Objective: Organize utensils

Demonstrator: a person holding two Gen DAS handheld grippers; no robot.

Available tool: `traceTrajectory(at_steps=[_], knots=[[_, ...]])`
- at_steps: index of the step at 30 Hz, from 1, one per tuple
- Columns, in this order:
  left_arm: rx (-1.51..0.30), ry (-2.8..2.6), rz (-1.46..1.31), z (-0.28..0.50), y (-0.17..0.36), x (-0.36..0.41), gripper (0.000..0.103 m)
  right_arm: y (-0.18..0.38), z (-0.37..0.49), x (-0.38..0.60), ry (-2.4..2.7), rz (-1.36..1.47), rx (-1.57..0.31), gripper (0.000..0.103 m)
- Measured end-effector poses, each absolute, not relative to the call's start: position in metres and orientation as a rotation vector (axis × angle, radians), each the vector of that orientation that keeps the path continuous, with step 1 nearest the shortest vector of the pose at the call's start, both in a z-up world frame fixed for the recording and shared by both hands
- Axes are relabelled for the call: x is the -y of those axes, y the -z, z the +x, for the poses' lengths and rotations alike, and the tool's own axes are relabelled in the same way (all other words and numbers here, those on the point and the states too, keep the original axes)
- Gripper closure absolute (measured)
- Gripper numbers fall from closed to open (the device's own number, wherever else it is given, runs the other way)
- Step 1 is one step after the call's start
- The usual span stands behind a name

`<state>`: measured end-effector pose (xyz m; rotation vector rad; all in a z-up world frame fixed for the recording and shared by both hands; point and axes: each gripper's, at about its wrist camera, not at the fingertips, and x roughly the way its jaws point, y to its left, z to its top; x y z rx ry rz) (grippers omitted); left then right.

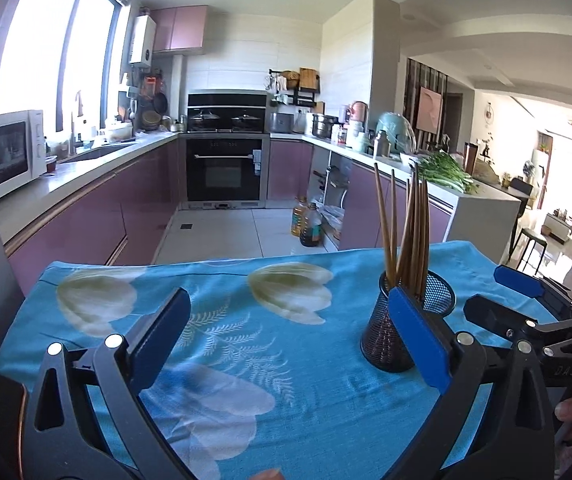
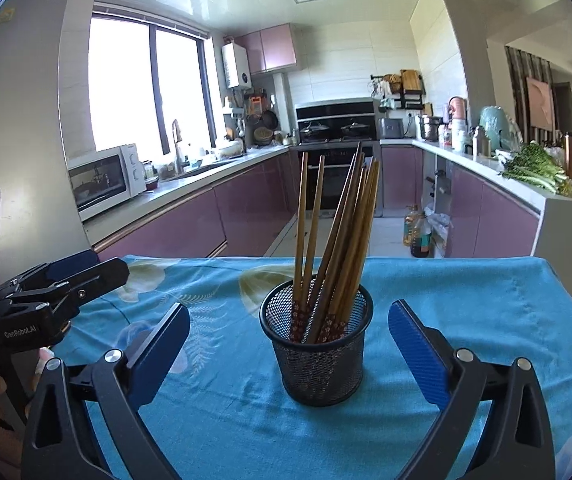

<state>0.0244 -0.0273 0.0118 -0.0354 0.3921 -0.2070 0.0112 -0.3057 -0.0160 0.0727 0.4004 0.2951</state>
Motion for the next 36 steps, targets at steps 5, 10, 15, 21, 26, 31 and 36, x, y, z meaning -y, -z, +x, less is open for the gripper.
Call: traceTrajectory(at_steps=[5,10,15,21,26,31,36], knots=[[-0.354,0.174,-0.058,0.010,-0.015,0.020,0.006,0.017,0.001,0.304,-0.284,0.088,-0.362,0.007],[-0.329,0.134,-0.054,0.000,-0.012,0.017,0.006,0.017,-0.004,0.298,-0.268,0.084,-0.346,0.007],[-0.327,0.112,-0.053,-0.005,-0.009,0.014,0.006,0.016,-0.006,0.294,-0.259,0.077,-0.328,0.007],[-0.320,0.093,-0.052,-0.009,-0.009,0.012,0.006,0.016,-0.010,0.292,-0.249,0.063,-0.310,0.007],[-0.306,0.078,-0.047,-0.013,-0.012,0.012,0.006,0.015,-0.012,0.293,-0.246,0.065,-0.302,0.007],[-0.298,0.075,-0.046,-0.015,-0.014,0.012,0.006,0.015,-0.013,0.292,-0.241,0.057,-0.294,0.007],[-0.292,0.068,-0.046,-0.017,-0.015,0.012,0.006,0.014,-0.014,0.293,-0.239,0.060,-0.291,0.007]])
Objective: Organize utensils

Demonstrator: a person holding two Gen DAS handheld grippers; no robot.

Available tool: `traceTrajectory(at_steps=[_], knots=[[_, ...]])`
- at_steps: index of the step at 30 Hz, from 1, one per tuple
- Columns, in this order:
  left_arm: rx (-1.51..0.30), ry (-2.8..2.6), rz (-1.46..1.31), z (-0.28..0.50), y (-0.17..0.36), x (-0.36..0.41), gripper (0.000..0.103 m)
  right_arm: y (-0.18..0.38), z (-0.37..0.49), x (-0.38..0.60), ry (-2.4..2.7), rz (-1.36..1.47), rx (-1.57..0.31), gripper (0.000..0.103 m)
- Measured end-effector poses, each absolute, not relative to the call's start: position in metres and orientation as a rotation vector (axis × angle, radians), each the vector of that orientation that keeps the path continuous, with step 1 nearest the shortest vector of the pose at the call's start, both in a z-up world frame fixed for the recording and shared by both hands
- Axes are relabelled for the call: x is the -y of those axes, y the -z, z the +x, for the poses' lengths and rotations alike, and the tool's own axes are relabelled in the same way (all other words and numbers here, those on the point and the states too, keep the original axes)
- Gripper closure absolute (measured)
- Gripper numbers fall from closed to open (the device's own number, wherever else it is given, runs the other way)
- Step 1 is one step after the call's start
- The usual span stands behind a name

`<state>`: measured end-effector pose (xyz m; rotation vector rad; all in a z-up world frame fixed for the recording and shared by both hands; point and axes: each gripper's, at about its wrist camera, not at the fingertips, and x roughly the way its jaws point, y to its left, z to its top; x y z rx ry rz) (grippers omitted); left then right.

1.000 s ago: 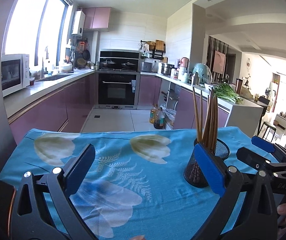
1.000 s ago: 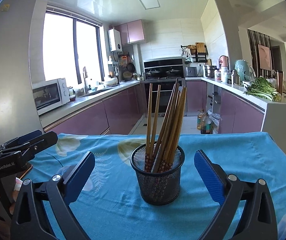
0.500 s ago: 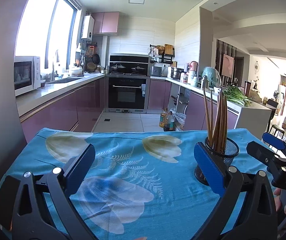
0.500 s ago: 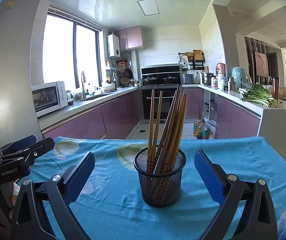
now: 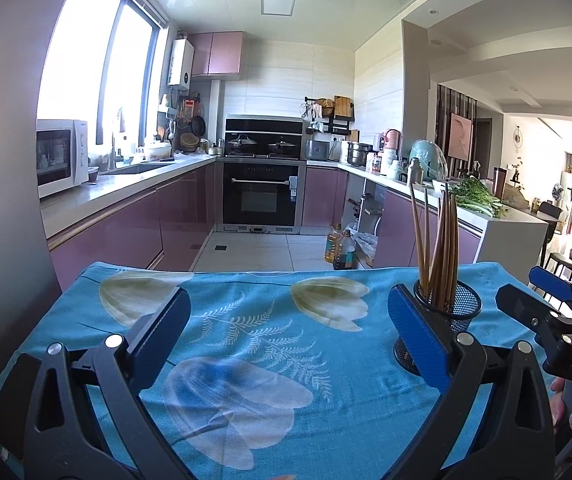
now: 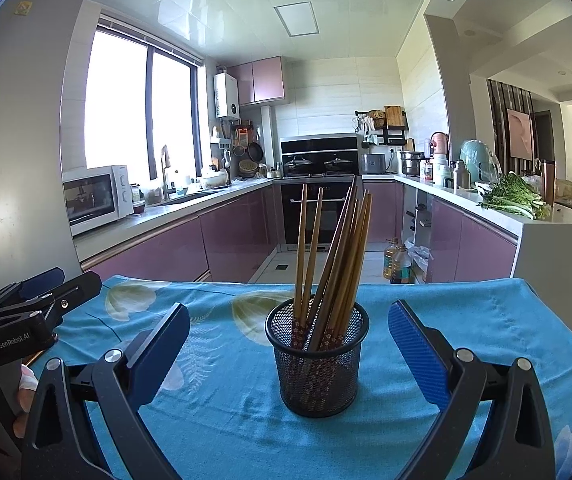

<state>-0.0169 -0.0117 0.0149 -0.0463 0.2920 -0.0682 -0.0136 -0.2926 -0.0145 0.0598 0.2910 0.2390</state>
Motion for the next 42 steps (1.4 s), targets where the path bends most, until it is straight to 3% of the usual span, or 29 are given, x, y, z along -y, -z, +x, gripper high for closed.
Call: traceTrajectory(at_steps=[42], knots=[[-0.279,0.051,-0.034,-0.0173,-0.0148,0.0151,0.006,0.0149,-0.0140,0.2944,-0.231,0.071,-0.265,0.007]])
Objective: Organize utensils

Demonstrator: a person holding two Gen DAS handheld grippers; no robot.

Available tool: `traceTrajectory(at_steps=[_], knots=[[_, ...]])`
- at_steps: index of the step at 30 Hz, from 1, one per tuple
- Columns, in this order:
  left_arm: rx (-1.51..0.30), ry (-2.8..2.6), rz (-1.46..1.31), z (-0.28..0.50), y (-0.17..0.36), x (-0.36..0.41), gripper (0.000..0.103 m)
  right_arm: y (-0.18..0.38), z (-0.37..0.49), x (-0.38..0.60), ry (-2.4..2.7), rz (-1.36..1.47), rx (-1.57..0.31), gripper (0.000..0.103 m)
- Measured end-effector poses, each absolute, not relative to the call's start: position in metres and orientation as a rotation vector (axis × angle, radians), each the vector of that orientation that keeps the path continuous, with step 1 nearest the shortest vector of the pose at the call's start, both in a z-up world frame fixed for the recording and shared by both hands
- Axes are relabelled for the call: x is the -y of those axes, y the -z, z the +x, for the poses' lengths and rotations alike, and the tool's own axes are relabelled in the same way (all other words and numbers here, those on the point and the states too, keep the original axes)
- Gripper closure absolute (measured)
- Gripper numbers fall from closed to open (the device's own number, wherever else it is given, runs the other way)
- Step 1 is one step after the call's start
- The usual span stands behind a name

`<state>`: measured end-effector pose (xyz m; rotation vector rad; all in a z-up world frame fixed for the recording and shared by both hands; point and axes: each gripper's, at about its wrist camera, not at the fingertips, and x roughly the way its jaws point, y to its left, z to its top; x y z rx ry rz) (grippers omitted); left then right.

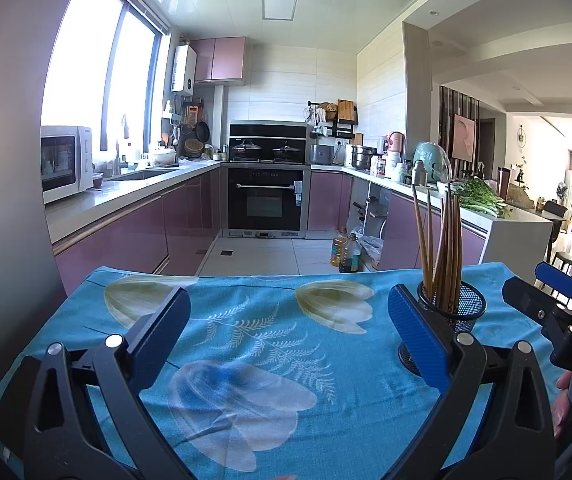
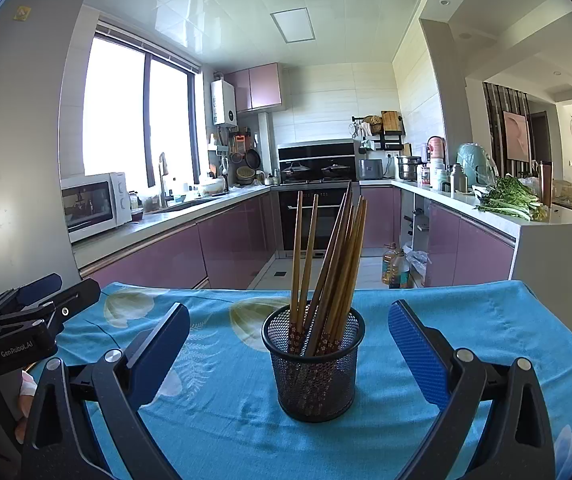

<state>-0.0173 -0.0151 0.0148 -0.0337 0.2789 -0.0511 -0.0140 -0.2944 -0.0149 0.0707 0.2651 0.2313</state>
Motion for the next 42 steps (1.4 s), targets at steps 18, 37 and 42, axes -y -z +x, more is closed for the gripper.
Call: traceTrajectory(at_steps=[18,37,42], knots=[[-0.269,0.043,-0.030,-0.0179,-0.0144,0.0161,0.006,0.0146,-0.0130,0.2956,-0.229,0.072,-0.261,0.007],[-0.262,0.040,-0.025,-0.0186,-0.0122,0.0193,0.006,0.0151,-0.0139,0.2933,-0.222,0.076,-0.255,0.007],[-0.262,0.040,-0.025,-0.0191,-0.0119,0.0193,0.006,0.0150,-0.0140,0.2923,-0.221,0.076,-0.254,0.007]])
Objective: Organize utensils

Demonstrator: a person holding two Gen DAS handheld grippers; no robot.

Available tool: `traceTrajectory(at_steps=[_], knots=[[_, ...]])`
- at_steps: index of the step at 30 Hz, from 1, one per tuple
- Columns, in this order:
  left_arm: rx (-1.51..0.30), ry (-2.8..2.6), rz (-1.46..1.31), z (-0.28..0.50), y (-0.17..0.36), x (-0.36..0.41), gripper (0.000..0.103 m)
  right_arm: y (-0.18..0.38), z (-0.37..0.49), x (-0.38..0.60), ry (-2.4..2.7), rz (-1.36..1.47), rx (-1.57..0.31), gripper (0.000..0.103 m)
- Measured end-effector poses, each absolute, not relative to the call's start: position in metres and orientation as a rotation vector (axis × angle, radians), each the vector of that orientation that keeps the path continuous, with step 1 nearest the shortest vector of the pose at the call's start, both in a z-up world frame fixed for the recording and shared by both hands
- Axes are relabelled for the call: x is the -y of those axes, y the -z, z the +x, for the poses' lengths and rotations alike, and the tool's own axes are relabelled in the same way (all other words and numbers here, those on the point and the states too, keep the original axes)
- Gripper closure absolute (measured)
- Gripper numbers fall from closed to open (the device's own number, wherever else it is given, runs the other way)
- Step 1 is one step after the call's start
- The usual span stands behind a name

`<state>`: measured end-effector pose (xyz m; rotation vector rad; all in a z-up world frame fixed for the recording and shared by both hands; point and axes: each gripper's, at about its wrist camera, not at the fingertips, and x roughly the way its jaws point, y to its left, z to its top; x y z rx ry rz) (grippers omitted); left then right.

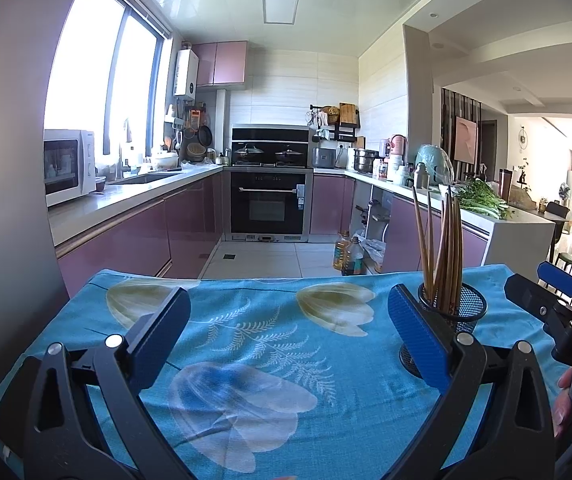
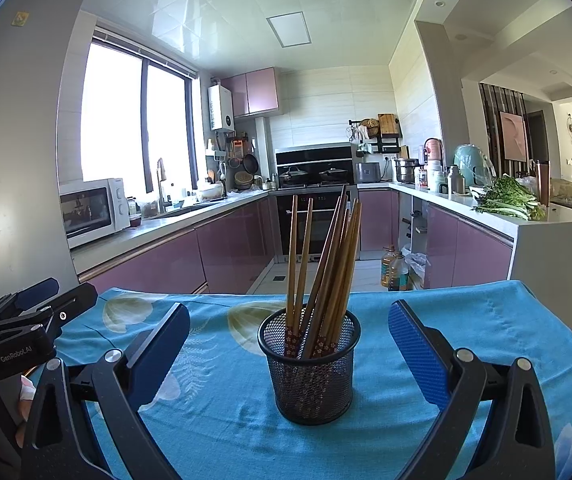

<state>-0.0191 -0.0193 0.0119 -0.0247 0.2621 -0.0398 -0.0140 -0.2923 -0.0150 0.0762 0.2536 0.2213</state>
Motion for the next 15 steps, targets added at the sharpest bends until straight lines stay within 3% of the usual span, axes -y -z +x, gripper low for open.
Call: traceTrajectory(at_steps=[15], knots=[[-0.253,0.033,-0.025,-0.0200,-0.0093,0.0196,0.006,0.0155,-0.0149,0.2923,-0.221,0.076,-0.249,0.007]])
